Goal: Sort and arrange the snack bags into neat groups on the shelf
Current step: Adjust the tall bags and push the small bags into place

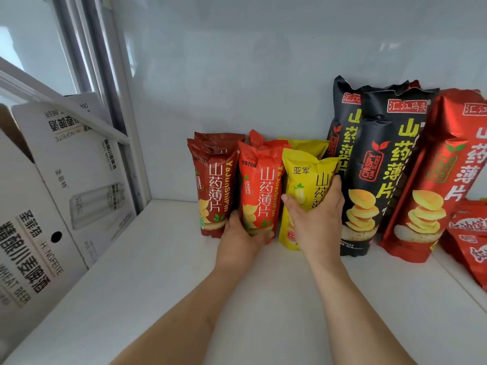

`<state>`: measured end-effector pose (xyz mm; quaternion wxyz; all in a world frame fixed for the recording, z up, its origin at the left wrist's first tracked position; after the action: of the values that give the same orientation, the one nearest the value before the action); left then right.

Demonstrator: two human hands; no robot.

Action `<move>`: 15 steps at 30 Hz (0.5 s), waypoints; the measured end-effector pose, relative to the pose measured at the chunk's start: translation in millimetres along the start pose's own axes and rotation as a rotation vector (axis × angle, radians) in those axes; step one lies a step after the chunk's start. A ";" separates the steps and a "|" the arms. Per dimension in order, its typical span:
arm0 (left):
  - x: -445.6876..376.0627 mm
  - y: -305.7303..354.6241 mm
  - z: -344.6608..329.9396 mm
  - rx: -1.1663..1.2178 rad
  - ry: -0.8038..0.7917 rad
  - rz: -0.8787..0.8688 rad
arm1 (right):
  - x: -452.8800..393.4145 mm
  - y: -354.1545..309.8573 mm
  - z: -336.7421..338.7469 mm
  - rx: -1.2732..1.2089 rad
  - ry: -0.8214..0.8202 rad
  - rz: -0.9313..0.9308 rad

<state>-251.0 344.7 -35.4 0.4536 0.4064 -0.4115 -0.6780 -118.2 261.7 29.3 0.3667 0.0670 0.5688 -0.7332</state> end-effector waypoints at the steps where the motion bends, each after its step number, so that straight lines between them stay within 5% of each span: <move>1: 3.8 2.0 3.2 -0.027 0.001 -0.007 | 1.5 -4.9 1.6 0.000 0.030 0.025; 5: 20.3 18.6 28.3 -0.342 0.107 -0.042 | 1.8 -36.7 13.4 0.097 0.213 0.285; 7: 21.0 20.9 45.6 -0.324 0.243 -0.042 | -3.7 -56.5 15.6 0.115 0.177 0.397; 11: 4.6 10.3 73.8 -0.109 0.449 -0.043 | -31.2 -101.7 4.8 0.229 -0.155 0.546; 15: -18.4 -4.9 75.1 0.017 0.230 0.035 | -73.6 -142.8 -28.6 0.378 -0.500 0.566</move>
<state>-317.1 377.6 -11.8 0.5059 0.4781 -0.3696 -0.6155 -161.8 332.8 169.4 0.6616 0.1069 0.2771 -0.6885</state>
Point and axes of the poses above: each hand's wrist, its own x-axis away from the middle knuckle, its own z-axis out of the back of the hand, y = z × x, the point moved 2 cm from there along -x, towards the middle knuckle, and after that the axes turned 4 degrees about x, right-handed, at the moved point
